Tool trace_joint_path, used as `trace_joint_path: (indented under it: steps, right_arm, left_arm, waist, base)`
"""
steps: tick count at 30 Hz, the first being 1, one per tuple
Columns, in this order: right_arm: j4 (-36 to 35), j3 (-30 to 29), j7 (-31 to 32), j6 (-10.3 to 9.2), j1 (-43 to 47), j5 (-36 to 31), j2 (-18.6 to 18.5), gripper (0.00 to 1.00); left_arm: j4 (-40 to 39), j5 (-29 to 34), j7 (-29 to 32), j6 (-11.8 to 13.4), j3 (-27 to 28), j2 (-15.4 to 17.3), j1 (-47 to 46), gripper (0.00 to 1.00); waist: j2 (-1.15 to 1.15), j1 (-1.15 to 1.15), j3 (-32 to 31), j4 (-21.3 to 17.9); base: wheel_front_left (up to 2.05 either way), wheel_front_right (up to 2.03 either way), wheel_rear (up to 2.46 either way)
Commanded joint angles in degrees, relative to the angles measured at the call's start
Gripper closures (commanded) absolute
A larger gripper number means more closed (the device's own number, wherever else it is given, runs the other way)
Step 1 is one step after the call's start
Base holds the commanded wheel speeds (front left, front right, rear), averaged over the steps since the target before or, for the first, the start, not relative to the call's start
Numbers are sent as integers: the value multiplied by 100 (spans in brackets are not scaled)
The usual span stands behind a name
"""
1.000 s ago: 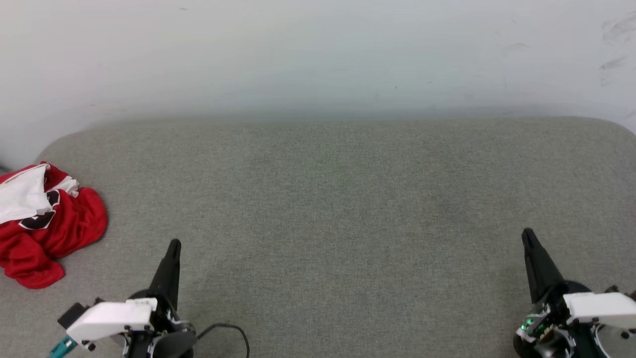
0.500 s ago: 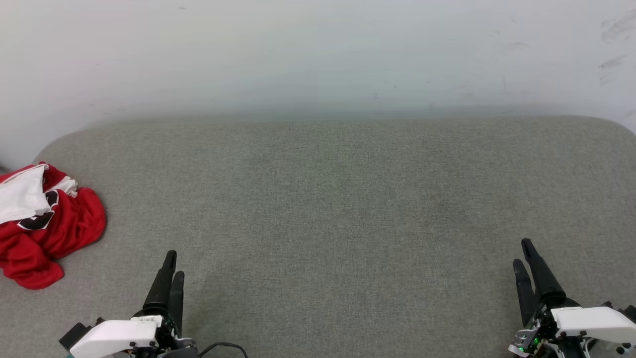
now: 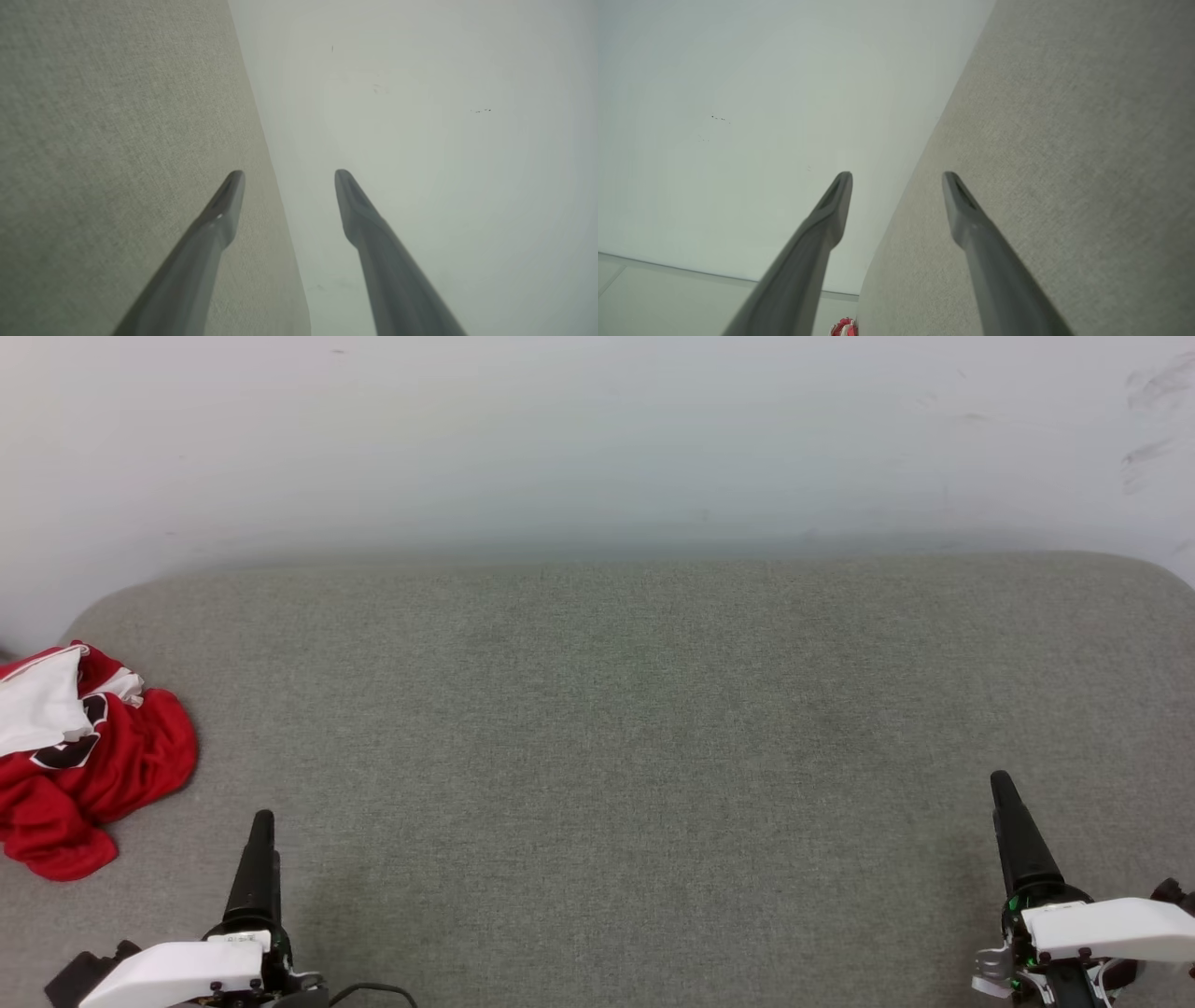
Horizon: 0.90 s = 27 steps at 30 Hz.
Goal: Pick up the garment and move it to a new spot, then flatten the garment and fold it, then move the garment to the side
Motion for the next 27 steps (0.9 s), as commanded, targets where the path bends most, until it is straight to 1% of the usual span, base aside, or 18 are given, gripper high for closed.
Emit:
trace_joint_path:
  steps: [1,4,9,13,16,18,20,24,25,27]
  right_arm:
    - [-179,-25,-69,0,-187,-372,-9,0]
    - [-299,-31,-136,0,-199,-869,-9,0]
    - [-542,63,-244,0,-215,-1892,-9,0]
    - [-746,127,-325,0,-225,-2545,-9,0]
    - [-901,176,-384,0,-219,-2952,-9,0]
    - [-999,244,-425,0,-213,-3239,-9,0]
    - [-1106,278,-464,0,-217,-3503,-9,0]
    - [-1268,327,-538,0,-198,-3962,-9,0]
    - [-1268,327,-538,0,-198,-3962,-9,0]
    - [-1320,365,-573,0,-185,-4206,-9,0]
  left_arm:
    - [-116,239,-72,-6,116,15,-76,0]
    - [-258,585,-138,-7,229,16,-93,0]
    - [-520,1223,-247,174,356,17,-90,0]
    - [-813,1674,-329,247,320,18,-42,0]
    - [-1032,1941,-386,304,246,18,4,0]
    - [-1194,2102,-428,255,204,19,35,0]
    - [-1358,2367,-464,253,175,20,63,0]
    - [-1654,2963,-540,333,8,20,120,0]
    - [-1654,2963,-540,333,8,20,120,0]
    - [-1798,3279,-575,357,-107,20,148,0]
  waist:
    - [0,0,1,-1]
    - [0,0,5,-4]
    - [0,0,16,-14]
    - [0,0,25,-16]
    - [0,0,34,-10]
    - [0,0,38,-6]
    - [0,0,45,-4]
    - [0,0,55,0]
    - [0,0,55,0]
    - [0,0,58,0]
  base:
    - [0,0,0]
    - [0,0,0]
    - [0,0,0]
    - [0,0,0]
    - [0,0,0]
    - [0,0,0]
    - [0,0,0]
    - [0,0,0]
    - [0,0,0]
    - [0,0,0]
